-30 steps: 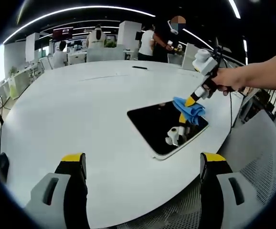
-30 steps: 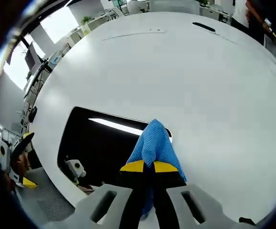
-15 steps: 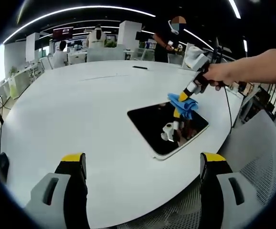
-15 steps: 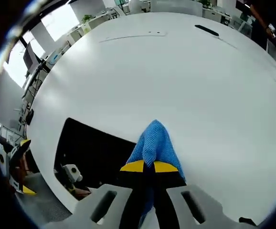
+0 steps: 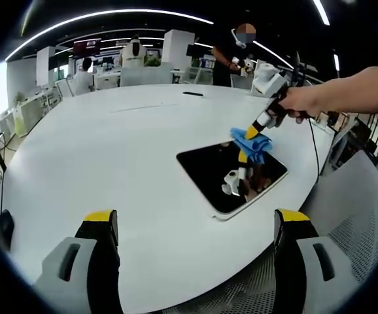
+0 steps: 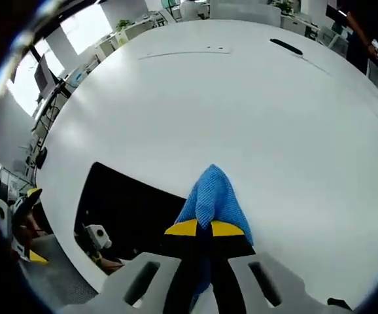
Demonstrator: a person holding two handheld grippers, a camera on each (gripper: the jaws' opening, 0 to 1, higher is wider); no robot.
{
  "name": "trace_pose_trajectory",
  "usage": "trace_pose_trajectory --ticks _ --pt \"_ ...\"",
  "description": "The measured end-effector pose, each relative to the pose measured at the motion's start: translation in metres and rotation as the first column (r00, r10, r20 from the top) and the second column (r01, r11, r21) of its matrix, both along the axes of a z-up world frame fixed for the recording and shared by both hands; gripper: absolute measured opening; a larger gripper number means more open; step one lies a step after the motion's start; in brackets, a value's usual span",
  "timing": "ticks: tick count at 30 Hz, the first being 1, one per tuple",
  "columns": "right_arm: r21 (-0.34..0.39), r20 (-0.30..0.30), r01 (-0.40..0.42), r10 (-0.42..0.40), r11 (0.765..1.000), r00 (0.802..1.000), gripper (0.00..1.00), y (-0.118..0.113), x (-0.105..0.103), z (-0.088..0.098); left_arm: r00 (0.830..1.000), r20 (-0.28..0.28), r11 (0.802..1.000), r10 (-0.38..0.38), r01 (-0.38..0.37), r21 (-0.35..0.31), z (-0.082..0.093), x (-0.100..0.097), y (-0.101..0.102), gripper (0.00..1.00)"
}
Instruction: Wipe the mirror surface with the cleaning cloth until all visible marks leave the cleaned area.
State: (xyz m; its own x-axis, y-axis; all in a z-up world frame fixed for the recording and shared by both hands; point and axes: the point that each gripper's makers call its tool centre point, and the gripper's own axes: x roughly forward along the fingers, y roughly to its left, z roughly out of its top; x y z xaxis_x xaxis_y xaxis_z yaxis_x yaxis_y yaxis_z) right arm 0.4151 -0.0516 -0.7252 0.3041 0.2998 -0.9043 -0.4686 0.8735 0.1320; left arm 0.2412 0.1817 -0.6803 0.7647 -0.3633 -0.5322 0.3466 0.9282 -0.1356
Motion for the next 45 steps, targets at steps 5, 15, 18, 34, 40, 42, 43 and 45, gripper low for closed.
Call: trace_pose_trajectory --ticks 5,15,18,34,40,42,43,45 --pt "0.018 0.034 -0.005 0.005 1.000 0.999 0.00 -0.014 0.004 0.019 1.000 0.011 1.000 0.011 -0.011 0.003 0.002 0.001 0.002 0.99" --pt "0.023 0.068 0.035 -0.036 0.999 0.997 0.00 -0.070 -0.004 0.050 1.000 0.022 1.000 0.017 -0.017 0.004 0.004 0.001 0.003 0.99" --pt "0.010 0.045 0.039 -0.040 0.999 0.998 0.00 -0.084 -0.011 0.047 0.999 0.027 1.000 0.019 -0.019 0.001 0.005 0.001 0.003 0.99" --pt "-0.048 -0.057 0.090 -0.092 0.995 0.994 0.01 -0.106 -0.041 -0.015 1.000 0.008 1.000 0.027 -0.027 0.004 0.002 0.000 0.005 0.99" --pt "-0.058 -0.057 0.083 -0.086 0.995 0.995 0.00 -0.105 -0.040 -0.024 1.000 0.003 1.000 0.029 -0.029 0.012 -0.001 0.001 0.007 0.99" --pt "-0.045 -0.056 0.080 -0.082 0.996 0.995 0.00 -0.106 -0.039 -0.025 1.000 0.003 1.000 0.026 -0.026 0.012 -0.002 0.001 0.007 0.99" --pt "-0.033 -0.051 0.068 -0.070 0.997 0.996 0.00 -0.107 -0.038 -0.025 1.000 0.003 1.000 0.027 -0.027 0.014 -0.002 0.001 0.008 0.99" --pt "-0.018 -0.040 0.056 -0.057 0.998 0.998 0.01 -0.106 -0.042 -0.022 0.999 0.004 0.999 0.037 -0.037 0.010 -0.002 0.002 0.009 0.99"
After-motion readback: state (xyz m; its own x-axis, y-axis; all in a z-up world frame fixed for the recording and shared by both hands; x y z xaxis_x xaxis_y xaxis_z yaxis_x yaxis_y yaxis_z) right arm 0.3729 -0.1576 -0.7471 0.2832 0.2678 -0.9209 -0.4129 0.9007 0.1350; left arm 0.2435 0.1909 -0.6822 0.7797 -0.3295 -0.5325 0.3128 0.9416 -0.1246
